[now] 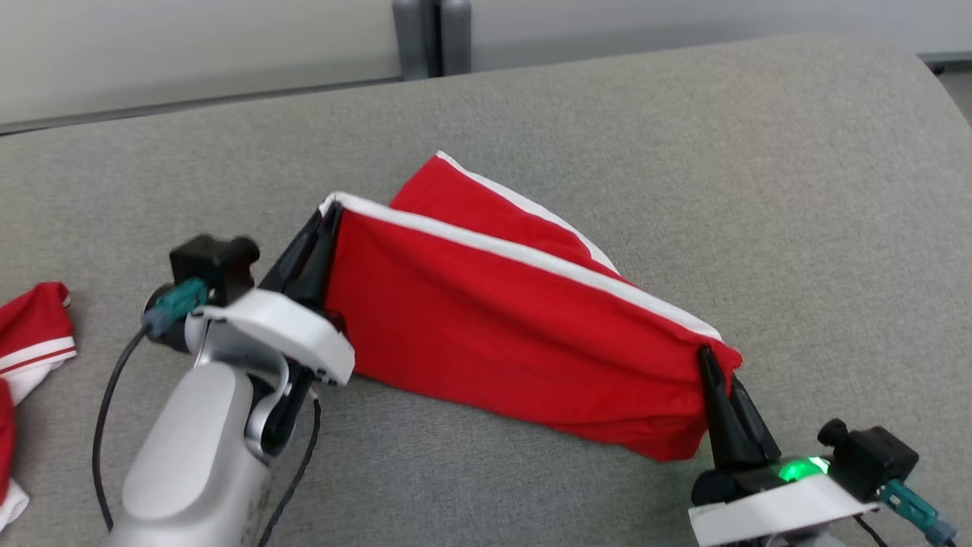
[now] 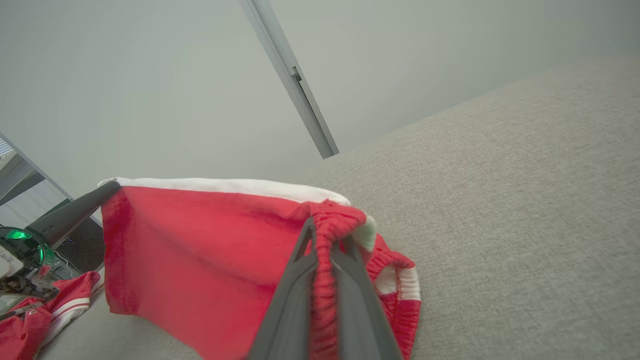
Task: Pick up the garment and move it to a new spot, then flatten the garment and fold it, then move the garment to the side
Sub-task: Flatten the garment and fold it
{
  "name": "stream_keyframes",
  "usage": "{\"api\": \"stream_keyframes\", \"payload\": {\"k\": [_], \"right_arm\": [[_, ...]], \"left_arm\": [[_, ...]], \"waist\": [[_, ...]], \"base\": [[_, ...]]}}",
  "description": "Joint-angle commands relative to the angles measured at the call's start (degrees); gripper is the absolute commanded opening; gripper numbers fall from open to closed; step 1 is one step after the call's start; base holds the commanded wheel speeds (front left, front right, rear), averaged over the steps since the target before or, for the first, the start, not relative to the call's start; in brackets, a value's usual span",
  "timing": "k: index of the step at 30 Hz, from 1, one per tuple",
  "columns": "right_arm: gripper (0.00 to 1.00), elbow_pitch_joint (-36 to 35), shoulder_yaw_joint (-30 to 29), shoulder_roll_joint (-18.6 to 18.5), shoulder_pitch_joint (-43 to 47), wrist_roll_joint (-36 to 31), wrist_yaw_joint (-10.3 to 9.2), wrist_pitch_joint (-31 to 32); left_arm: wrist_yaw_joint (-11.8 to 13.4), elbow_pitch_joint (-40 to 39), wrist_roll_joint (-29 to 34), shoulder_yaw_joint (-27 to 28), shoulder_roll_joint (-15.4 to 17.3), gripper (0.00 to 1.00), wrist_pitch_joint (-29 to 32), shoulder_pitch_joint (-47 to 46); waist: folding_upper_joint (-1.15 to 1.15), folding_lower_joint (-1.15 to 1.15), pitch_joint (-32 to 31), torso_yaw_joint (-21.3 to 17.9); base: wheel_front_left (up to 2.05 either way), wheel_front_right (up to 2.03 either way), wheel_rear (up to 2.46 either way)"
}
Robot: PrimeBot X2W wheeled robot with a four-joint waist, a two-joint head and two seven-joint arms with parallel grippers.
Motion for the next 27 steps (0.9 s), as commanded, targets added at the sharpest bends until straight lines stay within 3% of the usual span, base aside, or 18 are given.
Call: {"api": "stream_keyframes", "payload": {"k": [1, 9, 15, 16, 18, 19, 20, 21, 22, 27], "right_arm": [[0.00, 0.6, -0.4, 0.3, -1.3, 0.6, -0.01, -0.3], [0.00, 2.3, 0.0, 2.0, -8.7, 3.3, -0.01, -0.3], [0.00, 1.8, 3.0, 2.2, -10.8, 4.8, -0.01, -0.3], [0.13, 2.0, 3.6, 2.3, -10.9, 4.8, -0.01, -0.3], [0.49, 2.2, 4.3, 2.2, -11.6, 4.9, -0.01, -0.3], [0.93, 2.4, 4.5, 2.2, -11.7, 4.5, -0.01, -0.3], [1.00, 2.4, 4.6, 2.3, -11.5, 4.1, -0.02, -0.3], [1.00, 2.1, 4.6, 1.9, -11.5, 3.2, -0.01, -0.3], [1.00, 2.1, 4.5, 1.2, -11.4, 1.9, -0.02, -0.3], [1.00, 1.1, 2.5, -0.5, -9.3, -1.7, -0.02, -0.3]], "left_arm": [[-0.3, 1.8, -0.2, -0.6, 0.4, 0.00, 0.5, -2.6], [-0.3, 18.7, -4.3, -9.7, 0.1, 0.00, 2.5, -21.6], [-0.3, 29.9, -7.8, -12.5, 0.4, 0.00, -0.1, -29.9], [-0.3, 31.5, -8.4, -12.8, 0.3, 0.00, -0.7, -30.9], [-0.3, 34.2, -9.6, -13.6, 0.2, 0.00, -1.5, -32.2], [-0.3, 35.4, -10.3, -14.0, 0.0, 0.00, -1.7, -32.6], [-0.3, 36.3, -11.0, -14.3, 0.0, 0.26, -2.0, -33.0], [-0.3, 37.2, -11.6, -14.4, 0.2, 0.95, -2.7, -33.4], [-0.3, 38.0, -12.3, -14.5, 0.3, 1.00, -3.5, -33.3], [0.0, 41.1, -13.3, -13.7, 0.0, 1.00, -8.0, -31.6]], "waist": [[0.00, 0.00, 4.3, -3.3], [0.00, 0.00, 10.9, -7.3], [0.00, 0.00, 13.4, -9.5], [0.00, 0.00, 13.6, -9.6], [0.00, 0.00, 13.9, -9.8], [0.00, 0.00, 14.0, -9.8], [0.00, 0.00, 13.9, -9.8], [0.00, 0.00, 13.8, -9.7], [0.00, 0.00, 13.5, -9.6], [0.00, 0.00, 11.6, -8.2]], "base": [[0.00, 0.00, 0.00], [0.00, 0.00, 0.00], [0.00, 0.00, 0.00], [0.00, 0.00, 0.00], [0.00, 0.00, 0.00], [0.00, 0.00, 0.00], [0.00, 0.00, 0.00], [0.00, 0.00, 0.00], [0.00, 0.00, 0.00], [0.00, 0.00, 0.00]]}}
